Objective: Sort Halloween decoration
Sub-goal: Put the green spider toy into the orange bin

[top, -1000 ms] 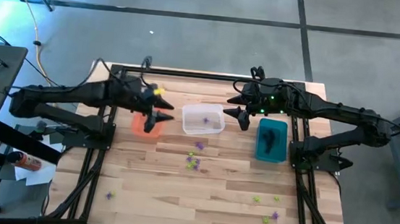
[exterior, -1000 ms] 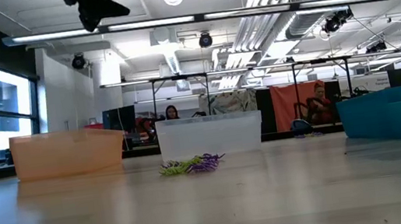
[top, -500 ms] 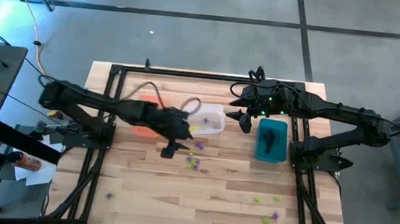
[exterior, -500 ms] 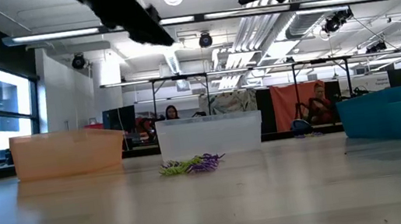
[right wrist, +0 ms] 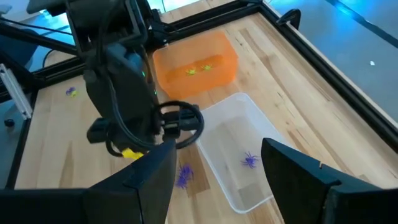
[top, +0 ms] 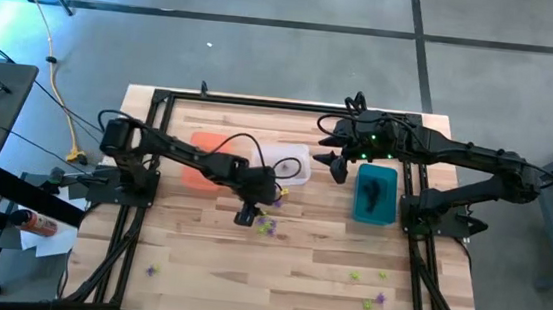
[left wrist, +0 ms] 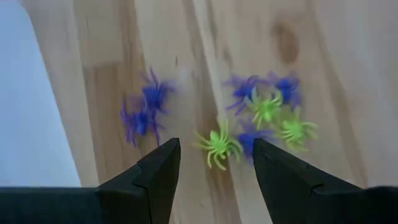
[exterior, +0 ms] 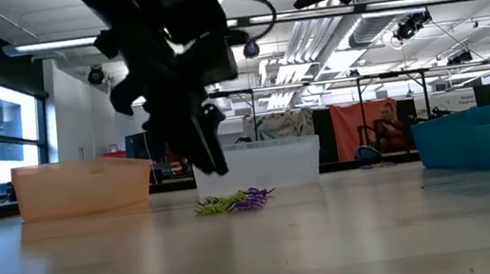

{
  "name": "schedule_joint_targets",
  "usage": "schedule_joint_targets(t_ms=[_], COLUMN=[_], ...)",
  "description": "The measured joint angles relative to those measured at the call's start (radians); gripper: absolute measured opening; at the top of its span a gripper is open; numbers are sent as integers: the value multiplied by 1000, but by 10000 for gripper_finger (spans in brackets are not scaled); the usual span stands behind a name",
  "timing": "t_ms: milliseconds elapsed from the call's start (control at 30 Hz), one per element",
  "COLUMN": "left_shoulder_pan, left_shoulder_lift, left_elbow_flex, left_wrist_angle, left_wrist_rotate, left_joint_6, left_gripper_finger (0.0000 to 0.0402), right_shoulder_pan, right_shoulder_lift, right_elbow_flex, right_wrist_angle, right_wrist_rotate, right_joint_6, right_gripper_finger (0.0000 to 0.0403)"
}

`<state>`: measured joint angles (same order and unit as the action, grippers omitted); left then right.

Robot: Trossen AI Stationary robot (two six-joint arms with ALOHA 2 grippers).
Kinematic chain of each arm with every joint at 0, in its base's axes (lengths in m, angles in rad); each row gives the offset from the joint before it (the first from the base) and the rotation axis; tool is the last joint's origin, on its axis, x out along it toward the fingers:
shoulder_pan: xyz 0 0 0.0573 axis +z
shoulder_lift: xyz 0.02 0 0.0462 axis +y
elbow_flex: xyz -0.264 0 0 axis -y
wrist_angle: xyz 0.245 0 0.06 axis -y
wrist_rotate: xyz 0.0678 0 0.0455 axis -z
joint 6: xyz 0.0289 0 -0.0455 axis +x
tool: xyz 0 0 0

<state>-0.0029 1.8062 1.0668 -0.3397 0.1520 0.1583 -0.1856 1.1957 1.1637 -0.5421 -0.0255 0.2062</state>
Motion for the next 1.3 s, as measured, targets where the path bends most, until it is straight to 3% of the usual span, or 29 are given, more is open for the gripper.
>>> schedule_joint_targets(t_ms=[267, 500, 933, 1300], left_shoulder_pan=[3, 3, -12, -39], left_shoulder_lift=[46, 62, 57, 64], left_elbow_flex=[0, -1, 0, -2], left_wrist_angle=[46, 57, 68, 76], left_wrist_rotate=[30, -23, -9, -43], left_joint_6=[-26, -60, -45, -47], left_gripper_finger=[188, 188, 188, 158], right_shoulder_pan=[0, 0, 0, 0], right_shoulder_lift=[0, 0, 0, 0], right_elbow_flex=[0, 0, 0, 0], right_wrist_angle=[0, -4, -9, -10], right_wrist_rotate=[8, 8, 8, 52], right_joint_6=[5, 6, 2, -5], right_gripper_finger=[232, 232, 232, 232])
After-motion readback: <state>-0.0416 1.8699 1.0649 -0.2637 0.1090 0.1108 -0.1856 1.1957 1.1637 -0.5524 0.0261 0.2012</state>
